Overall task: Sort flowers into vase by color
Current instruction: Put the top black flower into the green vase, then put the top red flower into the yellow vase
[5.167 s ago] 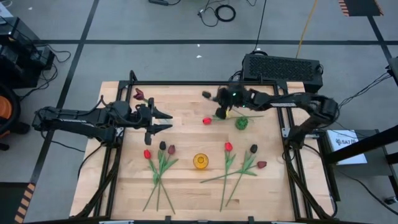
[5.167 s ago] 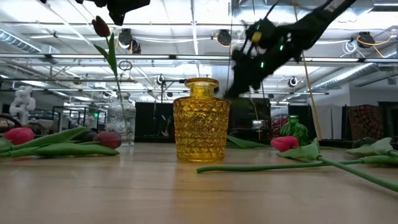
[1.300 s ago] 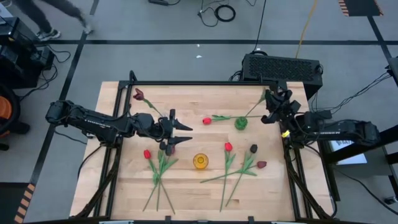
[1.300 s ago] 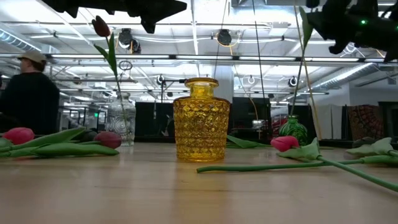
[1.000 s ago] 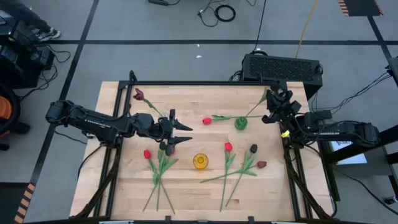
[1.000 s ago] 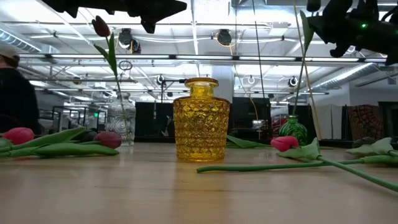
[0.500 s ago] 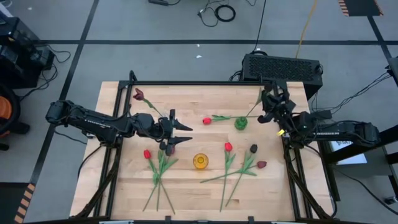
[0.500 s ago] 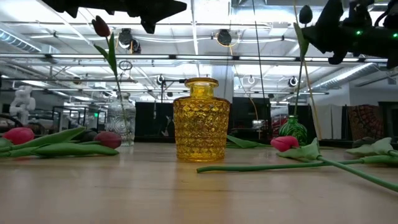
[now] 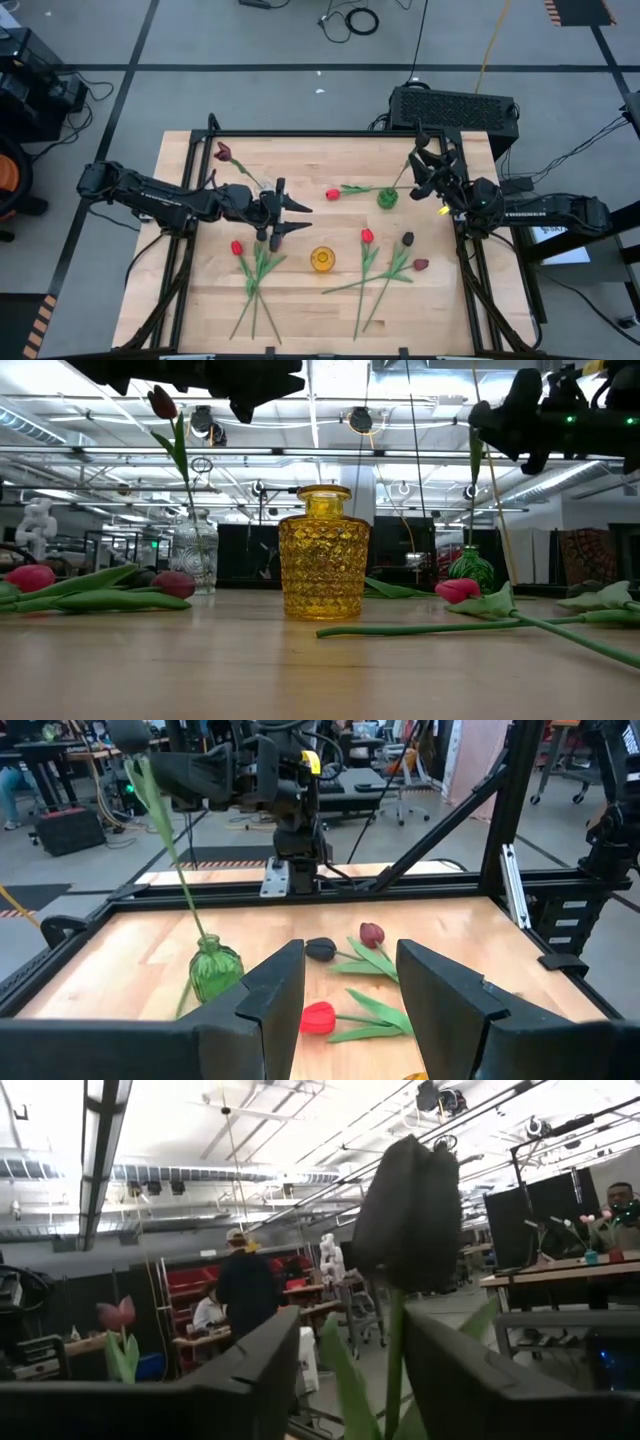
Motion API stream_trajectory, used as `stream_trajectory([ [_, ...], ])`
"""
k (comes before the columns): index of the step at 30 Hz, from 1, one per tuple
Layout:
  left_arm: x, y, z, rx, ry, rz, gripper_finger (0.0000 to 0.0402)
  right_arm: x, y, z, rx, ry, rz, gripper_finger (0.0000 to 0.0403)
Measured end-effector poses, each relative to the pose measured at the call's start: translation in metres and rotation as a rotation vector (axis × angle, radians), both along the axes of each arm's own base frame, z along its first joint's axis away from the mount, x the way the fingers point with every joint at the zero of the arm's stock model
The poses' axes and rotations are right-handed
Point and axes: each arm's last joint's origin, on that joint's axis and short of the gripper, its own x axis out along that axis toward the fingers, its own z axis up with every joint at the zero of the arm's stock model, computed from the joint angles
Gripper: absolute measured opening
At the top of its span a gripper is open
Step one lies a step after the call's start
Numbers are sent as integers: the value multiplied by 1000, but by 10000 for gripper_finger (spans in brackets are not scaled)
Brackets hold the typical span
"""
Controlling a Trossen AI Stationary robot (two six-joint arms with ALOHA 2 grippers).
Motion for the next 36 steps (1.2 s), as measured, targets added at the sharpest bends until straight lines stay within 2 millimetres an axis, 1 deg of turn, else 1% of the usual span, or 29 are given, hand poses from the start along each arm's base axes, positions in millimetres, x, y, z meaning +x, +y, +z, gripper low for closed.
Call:
stream_trajectory([
  [6, 0, 0, 0, -1, -1, 0, 166, 1, 0, 0, 1, 20, -2, 216],
  [11, 0, 0, 0, -3, -1, 0, 166, 2, -1, -4, 35, 61, -14, 232],
  [20, 0, 0, 0, 1, -1, 0, 166, 3, 0, -16, 154, 120, 22, 233],
  [24, 0, 1, 0, 1, -1, 2, 166, 2, 0, -21, 197, 155, 10, 233],
  [30, 1, 1, 4, 7, -44, 4, 166, -2, 6, -22, 217, 164, 50, 233],
  [36, 2, 7, 9, 6, -64, 27, 166, -5, 10, -21, 229, 152, 87, 233],
])
